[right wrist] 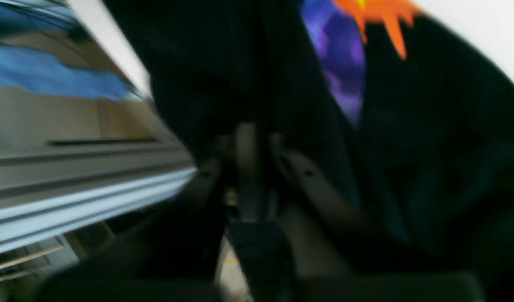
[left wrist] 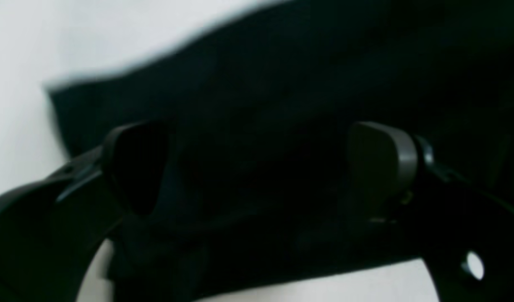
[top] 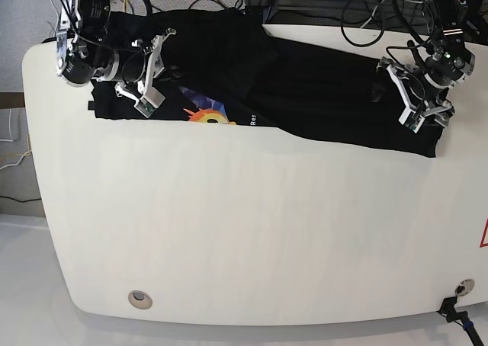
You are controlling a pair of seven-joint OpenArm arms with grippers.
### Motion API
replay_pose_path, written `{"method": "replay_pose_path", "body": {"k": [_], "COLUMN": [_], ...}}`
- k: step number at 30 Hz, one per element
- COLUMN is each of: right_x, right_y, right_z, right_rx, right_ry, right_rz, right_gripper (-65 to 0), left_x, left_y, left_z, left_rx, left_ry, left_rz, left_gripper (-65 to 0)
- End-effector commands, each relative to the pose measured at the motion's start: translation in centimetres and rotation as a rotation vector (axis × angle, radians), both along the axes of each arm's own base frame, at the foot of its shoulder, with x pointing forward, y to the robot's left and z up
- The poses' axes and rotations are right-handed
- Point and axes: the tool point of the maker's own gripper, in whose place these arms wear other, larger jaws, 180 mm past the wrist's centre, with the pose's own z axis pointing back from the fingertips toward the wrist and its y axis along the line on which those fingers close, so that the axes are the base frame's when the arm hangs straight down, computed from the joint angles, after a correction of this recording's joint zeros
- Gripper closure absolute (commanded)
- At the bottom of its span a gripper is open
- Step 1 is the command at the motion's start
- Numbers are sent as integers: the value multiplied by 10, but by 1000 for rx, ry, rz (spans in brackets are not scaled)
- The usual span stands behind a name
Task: Fold the T-shirt properly
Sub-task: 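Lift the shirt edge with the right gripper and fold it over, then regrasp the folded shirt edges with both grippers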
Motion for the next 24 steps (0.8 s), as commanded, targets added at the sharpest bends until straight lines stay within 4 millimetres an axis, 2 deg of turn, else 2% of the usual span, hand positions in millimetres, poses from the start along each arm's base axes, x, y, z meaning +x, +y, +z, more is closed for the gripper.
{"method": "replay_pose_path", "body": {"k": [1, 5, 7, 10, 18, 20, 24], "right_x": [-1, -3, -6, 1, 47, 60, 76], "right_y": [-5, -2, -9, -18, -39, -40, -33], "right_z": [-12, -26, -41, -63, -86, -87, -91], "right_rx": [-105, -180, -217, -247, -262, -248, -216], "right_ry": [-13, -20, 8, 45, 50, 41, 28], "right_rz": [14, 56, 58, 50, 35, 18, 7], "right_gripper": [0, 0, 0, 0, 0, 0, 0], "left_x": [0, -4, 0, 8, 22, 23, 30], "left_y": [0, -7, -10, -5, 2, 7, 7], "left_z": [-5, -24, -31, -39, -48, -46, -42], "left_rx": [-25, -52, -64, -80, -103, -91, -91], "left_ry": [-1, 52, 70, 83, 102, 99, 83], "left_rz": [18, 12, 7, 30, 64, 62, 62], "left_gripper": [-650, -650, -650, -650, -650, -650, -650]}}
